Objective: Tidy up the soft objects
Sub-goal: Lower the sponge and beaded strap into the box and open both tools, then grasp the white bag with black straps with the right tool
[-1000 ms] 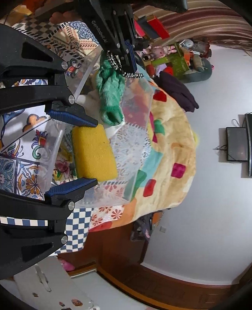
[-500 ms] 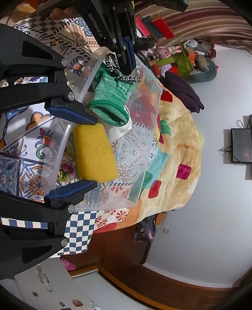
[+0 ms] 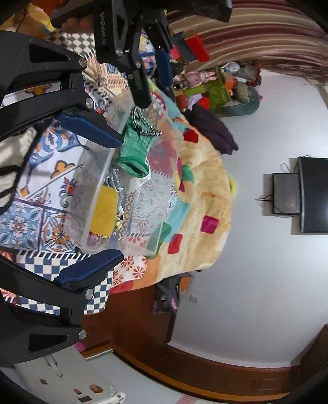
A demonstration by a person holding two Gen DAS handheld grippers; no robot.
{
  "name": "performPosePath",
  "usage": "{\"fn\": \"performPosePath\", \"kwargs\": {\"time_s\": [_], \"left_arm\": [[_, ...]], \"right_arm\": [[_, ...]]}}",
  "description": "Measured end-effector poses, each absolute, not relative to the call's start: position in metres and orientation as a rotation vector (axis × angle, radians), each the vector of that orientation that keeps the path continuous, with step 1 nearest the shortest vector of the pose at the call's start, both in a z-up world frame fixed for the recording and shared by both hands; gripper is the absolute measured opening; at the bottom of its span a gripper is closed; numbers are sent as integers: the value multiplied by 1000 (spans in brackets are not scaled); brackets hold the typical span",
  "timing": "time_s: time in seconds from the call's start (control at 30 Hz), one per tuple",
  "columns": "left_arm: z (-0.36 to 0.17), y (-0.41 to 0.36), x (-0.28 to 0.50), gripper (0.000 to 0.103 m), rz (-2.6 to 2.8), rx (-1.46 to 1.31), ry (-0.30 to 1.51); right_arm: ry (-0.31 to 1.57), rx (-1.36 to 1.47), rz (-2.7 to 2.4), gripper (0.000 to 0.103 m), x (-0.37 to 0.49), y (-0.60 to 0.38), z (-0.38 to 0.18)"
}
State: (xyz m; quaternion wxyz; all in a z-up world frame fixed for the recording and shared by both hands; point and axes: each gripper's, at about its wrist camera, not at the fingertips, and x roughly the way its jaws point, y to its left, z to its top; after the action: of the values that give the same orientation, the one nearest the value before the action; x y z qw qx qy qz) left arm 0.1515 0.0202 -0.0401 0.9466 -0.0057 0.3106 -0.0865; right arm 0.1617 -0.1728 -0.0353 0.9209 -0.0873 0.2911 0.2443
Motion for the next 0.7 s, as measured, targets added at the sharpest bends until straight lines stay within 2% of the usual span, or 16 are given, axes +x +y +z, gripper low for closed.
{"fn": "performPosePath", "kwargs": {"time_s": [0.23, 0.6, 0.63, 0.7], "left_arm": [[-55, 4, 129, 88, -229, 3, 671], [-103, -31, 107, 88, -301, 70, 790], [-107, -34, 106, 88, -308, 68, 803], [-114, -39, 105, 88, -320, 64, 822]], "right_arm": [[614, -191, 498, 84, 136, -189, -45], [838, -126, 491, 83, 118, -215, -111], [858, -121, 497, 82, 117, -216, -117], [875, -119, 502, 64, 113, -217, -123]]}}
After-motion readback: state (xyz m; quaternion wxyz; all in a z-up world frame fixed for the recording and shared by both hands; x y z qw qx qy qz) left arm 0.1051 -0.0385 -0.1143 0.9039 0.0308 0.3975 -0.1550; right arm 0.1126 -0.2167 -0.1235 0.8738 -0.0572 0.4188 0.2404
